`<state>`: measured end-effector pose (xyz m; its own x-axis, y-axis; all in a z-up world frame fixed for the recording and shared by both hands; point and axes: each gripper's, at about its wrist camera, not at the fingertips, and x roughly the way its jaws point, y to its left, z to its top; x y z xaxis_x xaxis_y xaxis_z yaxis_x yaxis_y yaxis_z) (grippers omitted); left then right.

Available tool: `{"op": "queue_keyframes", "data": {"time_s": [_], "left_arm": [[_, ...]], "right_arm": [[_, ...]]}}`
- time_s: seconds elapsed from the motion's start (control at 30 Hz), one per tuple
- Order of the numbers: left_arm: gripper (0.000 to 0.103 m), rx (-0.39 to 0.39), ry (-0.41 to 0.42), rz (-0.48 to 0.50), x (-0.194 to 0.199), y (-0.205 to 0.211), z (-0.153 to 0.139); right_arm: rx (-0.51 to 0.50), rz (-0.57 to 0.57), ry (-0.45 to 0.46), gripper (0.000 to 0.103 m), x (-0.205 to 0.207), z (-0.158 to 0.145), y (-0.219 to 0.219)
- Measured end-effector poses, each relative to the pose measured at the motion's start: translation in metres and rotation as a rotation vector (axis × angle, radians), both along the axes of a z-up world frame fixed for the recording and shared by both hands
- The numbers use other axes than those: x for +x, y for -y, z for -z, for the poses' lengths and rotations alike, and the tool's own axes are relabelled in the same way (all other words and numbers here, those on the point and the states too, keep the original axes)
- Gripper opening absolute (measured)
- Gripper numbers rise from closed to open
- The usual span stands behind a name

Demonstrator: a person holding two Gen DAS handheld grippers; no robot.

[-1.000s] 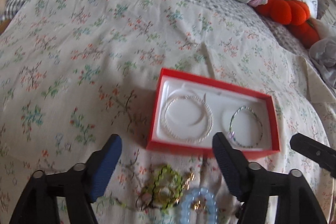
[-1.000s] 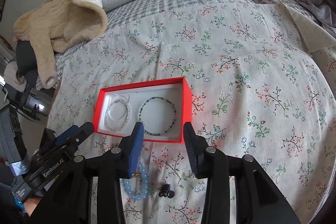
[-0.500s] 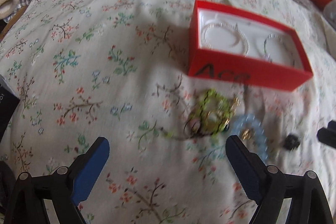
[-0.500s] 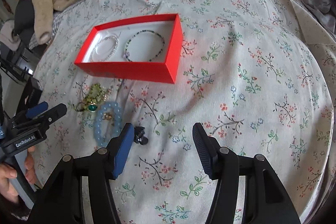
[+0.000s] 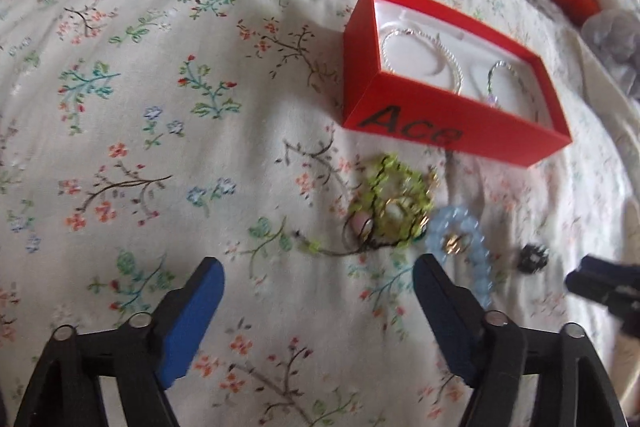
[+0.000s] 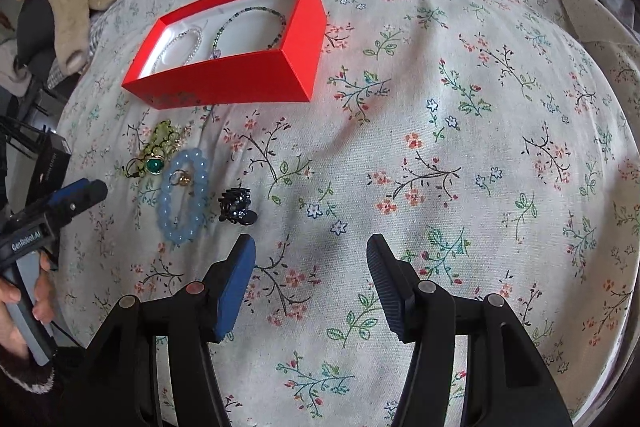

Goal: Organize jewelry
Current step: 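Grasp the lime-green beaded bracelet with the left gripper while the right grasps the black hair clip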

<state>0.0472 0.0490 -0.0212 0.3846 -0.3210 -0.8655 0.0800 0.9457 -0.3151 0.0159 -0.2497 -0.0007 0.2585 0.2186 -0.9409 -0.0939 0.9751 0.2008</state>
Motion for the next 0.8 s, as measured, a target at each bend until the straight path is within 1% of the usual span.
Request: {"op": "queue_keyframes", "data": {"time_s": [0.03, 0.1, 0.13, 0.2, 0.27, 0.37, 0.53, 0.57, 0.6, 0.63, 0.67, 0.8], "left_arm": [[0.069, -0.015, -0.002, -0.001, 0.004, 0.002, 0.001], [0.050, -0.039, -0.008, 0.001, 0.011, 0.008, 0.002], [0.048, -0.050, -0.011, 0.002, 0.015, 0.010, 0.003], [0.039, -0.069, -0.021, 0.004, 0.024, 0.016, 0.005], [0.032, -0.082, -0.032, 0.006, 0.030, 0.023, 0.008], [0.030, -0.094, -0.036, -0.002, 0.039, 0.030, 0.010], [0.026, -0.068, -0.047, -0.025, 0.049, 0.036, 0.018], [0.023, -0.062, -0.050, -0.027, 0.050, 0.038, 0.021], [0.017, -0.047, -0.048, -0.023, 0.051, 0.040, 0.023], [0.013, -0.025, -0.041, -0.018, 0.052, 0.043, 0.024], [0.005, -0.009, -0.035, -0.018, 0.051, 0.043, 0.025], [0.004, 0.013, -0.024, -0.025, 0.049, 0.040, 0.021]], "right_arm": [[-0.004, -0.003, -0.002, 0.061, 0.001, 0.000, -0.002], [-0.008, -0.007, -0.005, 0.061, 0.002, 0.000, -0.004], [-0.006, -0.004, -0.005, 0.061, 0.003, 0.000, -0.004], [-0.003, 0.002, -0.009, 0.061, 0.005, 0.001, -0.005], [-0.002, 0.008, -0.016, 0.061, 0.007, 0.002, -0.005], [-0.004, 0.012, -0.021, 0.061, 0.009, 0.004, -0.005], [-0.007, 0.008, -0.022, 0.061, 0.010, 0.004, -0.008], [-0.006, 0.006, -0.022, 0.061, 0.011, 0.005, -0.009], [-0.006, 0.005, -0.024, 0.061, 0.012, 0.005, -0.010], [-0.006, 0.004, -0.024, 0.061, 0.012, 0.005, -0.010], [-0.006, 0.004, -0.024, 0.061, 0.012, 0.005, -0.010], [-0.006, 0.012, -0.020, 0.061, 0.014, 0.004, -0.010]]}}
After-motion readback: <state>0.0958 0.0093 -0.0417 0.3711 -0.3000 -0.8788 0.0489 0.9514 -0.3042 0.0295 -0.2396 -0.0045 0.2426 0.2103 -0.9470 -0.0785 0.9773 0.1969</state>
